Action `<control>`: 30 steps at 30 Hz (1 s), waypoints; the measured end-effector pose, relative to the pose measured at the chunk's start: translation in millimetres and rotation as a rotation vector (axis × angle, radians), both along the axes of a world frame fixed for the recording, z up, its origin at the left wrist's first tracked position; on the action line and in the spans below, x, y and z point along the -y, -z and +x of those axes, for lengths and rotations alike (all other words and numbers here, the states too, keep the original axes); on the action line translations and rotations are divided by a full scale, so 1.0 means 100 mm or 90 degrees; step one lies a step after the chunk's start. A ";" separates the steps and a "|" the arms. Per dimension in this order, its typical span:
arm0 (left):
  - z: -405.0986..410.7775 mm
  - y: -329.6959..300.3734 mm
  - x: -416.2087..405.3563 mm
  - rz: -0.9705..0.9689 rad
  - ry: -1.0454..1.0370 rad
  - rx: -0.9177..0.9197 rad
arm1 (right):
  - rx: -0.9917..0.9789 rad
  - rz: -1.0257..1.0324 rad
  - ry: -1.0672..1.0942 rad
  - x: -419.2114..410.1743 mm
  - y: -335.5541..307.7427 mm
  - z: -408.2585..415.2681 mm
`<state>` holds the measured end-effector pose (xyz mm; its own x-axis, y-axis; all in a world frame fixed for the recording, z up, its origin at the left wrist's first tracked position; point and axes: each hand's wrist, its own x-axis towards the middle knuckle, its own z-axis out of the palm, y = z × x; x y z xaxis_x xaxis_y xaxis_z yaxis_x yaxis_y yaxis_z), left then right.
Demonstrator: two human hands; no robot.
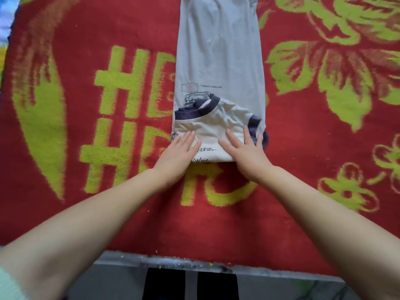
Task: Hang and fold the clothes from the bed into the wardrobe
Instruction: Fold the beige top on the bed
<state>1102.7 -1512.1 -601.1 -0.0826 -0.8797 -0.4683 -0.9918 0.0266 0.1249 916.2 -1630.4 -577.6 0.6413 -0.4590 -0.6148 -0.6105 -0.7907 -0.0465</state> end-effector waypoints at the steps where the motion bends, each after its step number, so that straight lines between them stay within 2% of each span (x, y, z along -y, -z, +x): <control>1: 0.00 -0.07 -0.03 0.034 0.011 -0.006 | -0.019 0.033 -0.009 -0.01 -0.07 0.00; 4: -0.04 -0.37 -0.16 0.190 0.026 -0.110 | -0.055 0.198 -0.040 -0.12 -0.35 -0.05; 6: -0.05 -0.62 -0.19 0.374 0.013 -0.228 | -0.091 0.352 -0.062 -0.20 -0.56 -0.06; 8: 0.00 -0.81 -0.13 0.543 -0.041 -0.335 | -0.186 0.437 -0.083 -0.16 -0.75 -0.04; 10: 0.17 -0.92 0.04 0.570 -0.132 -0.410 | -0.177 0.464 -0.024 0.06 -0.86 0.00; 12: 0.42 -0.89 0.29 0.476 -0.244 -0.439 | -0.069 0.444 0.084 0.40 -0.90 0.07; 15: 0.74 -0.78 0.65 0.322 -0.393 -0.475 | 0.151 0.337 0.270 0.84 -0.80 0.24; 17: 0.82 -0.63 0.82 0.249 -0.479 -0.473 | 0.198 0.237 0.337 0.98 -0.57 0.37; 18: 0.80 -0.53 0.88 0.193 -0.510 -0.442 | 0.189 0.190 0.353 1.00 -0.43 0.43; 20: 0.70 -0.34 0.90 -0.012 -0.525 -0.276 | 0.168 0.076 0.372 0.91 -0.21 0.50; 22: 0.50 -0.24 0.80 -0.213 -0.452 -0.130 | 0.176 -0.093 0.328 0.71 -0.07 0.51; 23: 0.34 -0.20 0.70 -0.256 -0.389 -0.105 | 0.203 -0.150 0.264 0.54 -0.01 0.49; 24: 0.15 -0.14 0.58 -0.273 -0.315 -0.087 | 0.242 -0.166 0.193 0.37 0.04 0.47; 26: -0.15 0.00 0.35 -0.228 -0.198 -0.036 | 0.263 -0.133 0.083 0.10 0.17 0.37; 27: -0.20 0.08 0.27 -0.191 -0.193 -0.017 | 0.232 -0.110 0.083 0.05 0.24 0.29; 30: 0.01 0.33 0.14 -0.157 -0.293 -0.022 | 0.170 -0.116 0.185 0.15 0.43 -0.01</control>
<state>1104.0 -1526.6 -634.0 0.3269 -0.9123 -0.2465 -0.9031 -0.3785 0.2030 915.0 -1645.4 -620.7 0.5953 -0.7291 -0.3376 -0.7941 -0.5980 -0.1088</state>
